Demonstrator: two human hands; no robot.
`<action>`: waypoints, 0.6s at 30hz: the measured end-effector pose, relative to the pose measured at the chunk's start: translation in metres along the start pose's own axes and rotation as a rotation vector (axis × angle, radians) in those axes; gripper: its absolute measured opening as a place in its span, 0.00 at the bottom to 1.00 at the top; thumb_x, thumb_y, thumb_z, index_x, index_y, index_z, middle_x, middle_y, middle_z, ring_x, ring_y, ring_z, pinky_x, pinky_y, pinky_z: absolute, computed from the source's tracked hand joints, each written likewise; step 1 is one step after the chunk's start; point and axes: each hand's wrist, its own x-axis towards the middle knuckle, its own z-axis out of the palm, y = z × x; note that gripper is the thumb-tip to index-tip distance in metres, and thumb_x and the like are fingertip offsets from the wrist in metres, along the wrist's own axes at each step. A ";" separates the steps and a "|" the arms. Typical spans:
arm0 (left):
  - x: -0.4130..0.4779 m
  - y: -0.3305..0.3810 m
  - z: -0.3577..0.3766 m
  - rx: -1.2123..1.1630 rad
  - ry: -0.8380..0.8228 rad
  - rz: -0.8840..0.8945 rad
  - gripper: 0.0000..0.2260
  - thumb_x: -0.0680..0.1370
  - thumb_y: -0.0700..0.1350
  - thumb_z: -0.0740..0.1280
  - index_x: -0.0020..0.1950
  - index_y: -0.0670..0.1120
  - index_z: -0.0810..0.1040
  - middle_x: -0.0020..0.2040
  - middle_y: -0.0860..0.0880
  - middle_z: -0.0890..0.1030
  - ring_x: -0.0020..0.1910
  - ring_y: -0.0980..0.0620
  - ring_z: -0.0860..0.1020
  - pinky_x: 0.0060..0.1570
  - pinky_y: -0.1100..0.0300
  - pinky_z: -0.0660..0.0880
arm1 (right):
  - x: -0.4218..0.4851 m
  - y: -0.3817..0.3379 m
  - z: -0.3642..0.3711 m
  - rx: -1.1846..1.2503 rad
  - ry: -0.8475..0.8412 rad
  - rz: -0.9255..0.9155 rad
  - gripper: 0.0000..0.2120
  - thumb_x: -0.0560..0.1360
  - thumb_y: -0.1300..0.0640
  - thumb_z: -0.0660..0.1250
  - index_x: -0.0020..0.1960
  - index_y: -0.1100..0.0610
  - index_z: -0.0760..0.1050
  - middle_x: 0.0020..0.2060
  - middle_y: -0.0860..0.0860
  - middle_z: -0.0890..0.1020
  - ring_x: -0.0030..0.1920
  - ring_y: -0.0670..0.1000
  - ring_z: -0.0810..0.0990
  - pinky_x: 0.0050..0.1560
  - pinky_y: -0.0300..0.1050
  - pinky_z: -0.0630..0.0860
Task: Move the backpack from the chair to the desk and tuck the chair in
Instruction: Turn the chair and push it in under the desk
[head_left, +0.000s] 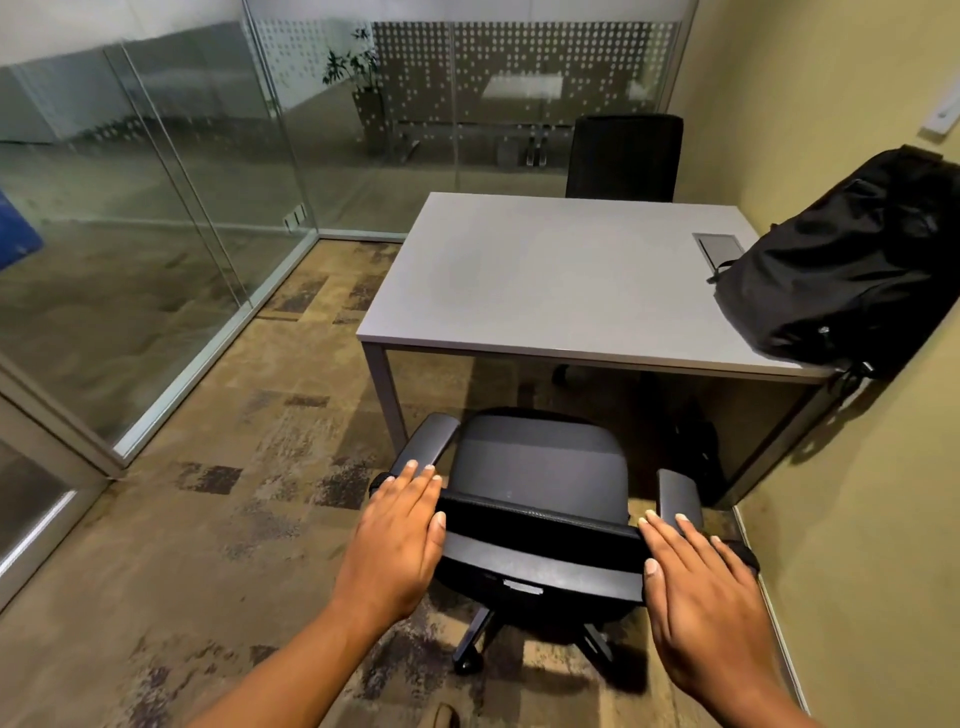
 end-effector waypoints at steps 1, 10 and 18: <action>0.003 0.000 0.000 0.002 0.000 0.000 0.25 0.82 0.53 0.48 0.72 0.42 0.71 0.72 0.46 0.71 0.75 0.50 0.61 0.74 0.53 0.55 | 0.003 0.001 0.000 0.006 0.008 -0.004 0.27 0.78 0.46 0.44 0.69 0.51 0.71 0.67 0.46 0.76 0.71 0.50 0.70 0.68 0.48 0.63; 0.048 -0.008 0.009 0.020 -0.016 -0.012 0.27 0.81 0.54 0.47 0.72 0.42 0.70 0.73 0.46 0.71 0.75 0.49 0.62 0.74 0.50 0.57 | 0.045 0.008 0.002 0.002 0.028 -0.017 0.27 0.78 0.45 0.43 0.70 0.50 0.70 0.68 0.45 0.75 0.72 0.48 0.67 0.70 0.47 0.61; 0.104 -0.020 0.019 0.032 -0.041 -0.025 0.28 0.81 0.56 0.45 0.74 0.44 0.67 0.74 0.47 0.69 0.76 0.51 0.60 0.75 0.51 0.56 | 0.109 0.012 0.005 0.036 0.047 -0.049 0.27 0.78 0.46 0.44 0.69 0.51 0.71 0.67 0.46 0.76 0.71 0.48 0.69 0.70 0.48 0.63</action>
